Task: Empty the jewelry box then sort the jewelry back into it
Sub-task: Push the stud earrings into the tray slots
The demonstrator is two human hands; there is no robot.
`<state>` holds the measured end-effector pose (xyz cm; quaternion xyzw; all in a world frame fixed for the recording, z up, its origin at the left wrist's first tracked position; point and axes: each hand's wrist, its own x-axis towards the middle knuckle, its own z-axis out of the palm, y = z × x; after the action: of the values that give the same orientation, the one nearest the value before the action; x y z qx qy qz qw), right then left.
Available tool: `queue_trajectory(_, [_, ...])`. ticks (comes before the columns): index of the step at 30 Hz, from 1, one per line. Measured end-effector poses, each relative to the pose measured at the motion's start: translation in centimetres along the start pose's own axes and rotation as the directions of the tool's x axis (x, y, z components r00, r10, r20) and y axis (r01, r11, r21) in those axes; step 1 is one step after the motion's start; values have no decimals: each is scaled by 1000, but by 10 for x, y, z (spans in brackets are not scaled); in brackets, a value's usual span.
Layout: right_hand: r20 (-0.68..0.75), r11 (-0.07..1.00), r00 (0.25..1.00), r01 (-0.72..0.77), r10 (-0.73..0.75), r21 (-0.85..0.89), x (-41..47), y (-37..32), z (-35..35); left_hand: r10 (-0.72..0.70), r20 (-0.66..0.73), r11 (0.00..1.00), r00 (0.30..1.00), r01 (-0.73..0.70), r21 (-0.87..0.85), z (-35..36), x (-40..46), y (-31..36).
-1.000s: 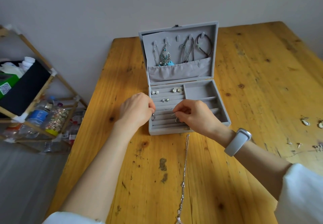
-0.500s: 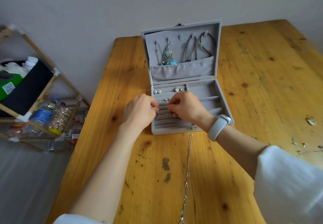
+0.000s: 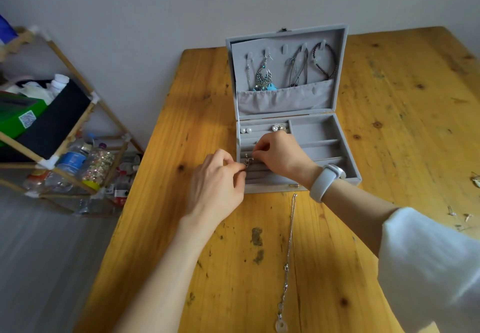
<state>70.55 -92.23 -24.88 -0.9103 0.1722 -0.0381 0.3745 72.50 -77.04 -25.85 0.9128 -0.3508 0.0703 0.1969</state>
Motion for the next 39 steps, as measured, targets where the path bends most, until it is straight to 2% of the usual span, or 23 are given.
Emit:
queue_trajectory(5, [22, 993, 998, 57, -55, -108, 4, -4, 4, 29, -33, 999, 999, -27, 43, 0, 0, 1])
queue_trajectory(10, [-15, 989, 996, 90, -93, -120, -3, 0, 9, 15, -44, 1000, 999, -15, -2, 2, 0, 0])
queue_trajectory(13, [-30, 981, 989, 137, -142, -137, -9, 4, 9, -23, -54, 999, 998, 20, -43, 3, 1, 0])
queue_trajectory(18, [-59, 987, 987, 148, -152, -66, -18, 5, 9, -121, -54, 985, 991, 113, -131, 7, 5, -2])
queue_trajectory(22, [-69, 984, 989, 123, -132, -127, -20, -1, 14, -157, -79, 975, 984, 142, -169, 7, 14, -9])
queue_trajectory(24, [-98, 979, 987, 108, -126, -171, -20, -1, 16, -132, -51, 979, 990, 122, -162, 6, 19, -12])
queue_trajectory(28, [-145, 967, 984, 62, -100, -247, -21, 2, 16, 37, -28, 992, 999, -40, -120, 7, 28, -17])
queue_trajectory(31, [-181, 960, 979, 46, -98, -275, -23, 3, 16, 94, 102, 996, 990, -94, -8, 9, 30, -16])
queue_trajectory(33, [-203, 959, 975, 26, -86, -281, -23, 2, 17, 105, 140, 992, 985, -114, 59, 9, 29, -17])
queue_trajectory(39, [-216, 955, 973, 17, -84, -296, -25, 2, 18, 162, 83, 984, 983, -168, 66, 10, 30, -20])
